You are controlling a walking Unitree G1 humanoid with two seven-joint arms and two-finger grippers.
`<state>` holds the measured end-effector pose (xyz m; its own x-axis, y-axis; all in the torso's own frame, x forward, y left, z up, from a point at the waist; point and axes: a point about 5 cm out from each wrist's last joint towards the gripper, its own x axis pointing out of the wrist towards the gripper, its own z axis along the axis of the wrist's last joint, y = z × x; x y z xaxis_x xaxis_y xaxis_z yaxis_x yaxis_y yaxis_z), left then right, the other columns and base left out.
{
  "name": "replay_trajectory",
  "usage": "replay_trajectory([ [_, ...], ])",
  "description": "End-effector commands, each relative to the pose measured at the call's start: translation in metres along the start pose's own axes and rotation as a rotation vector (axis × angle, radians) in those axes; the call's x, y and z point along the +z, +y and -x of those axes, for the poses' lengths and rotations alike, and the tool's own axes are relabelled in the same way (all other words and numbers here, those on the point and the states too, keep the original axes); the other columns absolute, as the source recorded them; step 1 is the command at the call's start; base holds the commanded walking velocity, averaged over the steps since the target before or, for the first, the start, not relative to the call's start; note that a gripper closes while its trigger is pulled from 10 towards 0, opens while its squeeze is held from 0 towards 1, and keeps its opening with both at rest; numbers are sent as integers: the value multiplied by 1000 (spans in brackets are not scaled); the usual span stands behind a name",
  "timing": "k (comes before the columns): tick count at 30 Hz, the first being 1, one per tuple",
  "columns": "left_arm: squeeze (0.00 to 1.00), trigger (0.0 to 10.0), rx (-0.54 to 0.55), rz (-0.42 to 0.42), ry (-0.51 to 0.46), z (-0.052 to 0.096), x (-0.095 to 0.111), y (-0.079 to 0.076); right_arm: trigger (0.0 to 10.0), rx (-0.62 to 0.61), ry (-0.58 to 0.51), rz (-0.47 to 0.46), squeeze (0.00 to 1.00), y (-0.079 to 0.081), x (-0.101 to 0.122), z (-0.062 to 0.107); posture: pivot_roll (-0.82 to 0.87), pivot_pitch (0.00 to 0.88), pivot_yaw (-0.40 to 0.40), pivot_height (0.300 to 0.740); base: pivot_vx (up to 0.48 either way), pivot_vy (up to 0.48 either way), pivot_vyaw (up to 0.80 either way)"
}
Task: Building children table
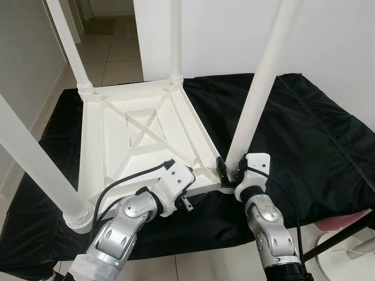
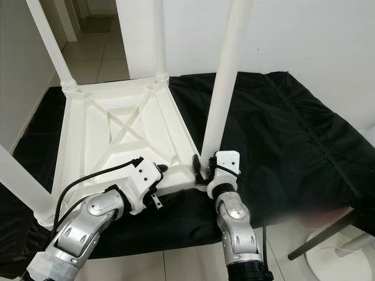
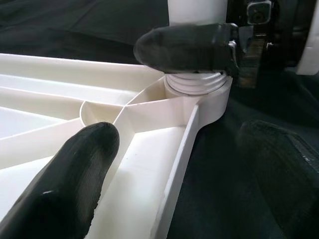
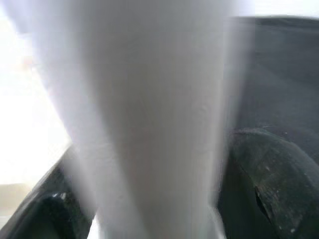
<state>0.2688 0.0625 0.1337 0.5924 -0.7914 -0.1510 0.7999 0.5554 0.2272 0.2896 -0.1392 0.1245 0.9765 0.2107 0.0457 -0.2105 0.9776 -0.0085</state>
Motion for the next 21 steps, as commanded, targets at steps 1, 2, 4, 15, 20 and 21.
replay_trajectory([
  [1, 0, 10000, 12, -10, 13, 0, -1, 0, 10000, 120, -11, 50, 0, -7, 1, 2, -47, 0, 29, 740, 0, 0, 0],
  [2, 0, 10000, 12, -10, 13, 0, -1, 0, 10000, 138, -10, 59, 0, -9, 1, 1, -47, 0, 29, 740, 0, 0, 0],
  [4, 0, 10000, 10, -12, 11, 0, 0, 1, 10000, 212, -15, 77, 0, -11, 4, 0, -46, 0, 30, 740, 0, 0, 0],
  [15, 0, 10000, 5, -24, 14, 1, 0, 2, 10000, 446, 4, 218, 0, -19, 9, -10, -40, 0, 37, 740, 0, 0, 0],
  [20, 0, 10000, 9, -27, 12, 1, 1, 2, 2745, 469, 14, 233, 0, -21, 7, -12, -40, 0, 37, 740, 0, 0, 0],
  [21, 0, 10000, 9, -27, 12, 1, 1, 2, 2745, 469, 14, 233, 0, -21, 7, -12, -40, 0, 37, 740, 0, 0, 0],
])
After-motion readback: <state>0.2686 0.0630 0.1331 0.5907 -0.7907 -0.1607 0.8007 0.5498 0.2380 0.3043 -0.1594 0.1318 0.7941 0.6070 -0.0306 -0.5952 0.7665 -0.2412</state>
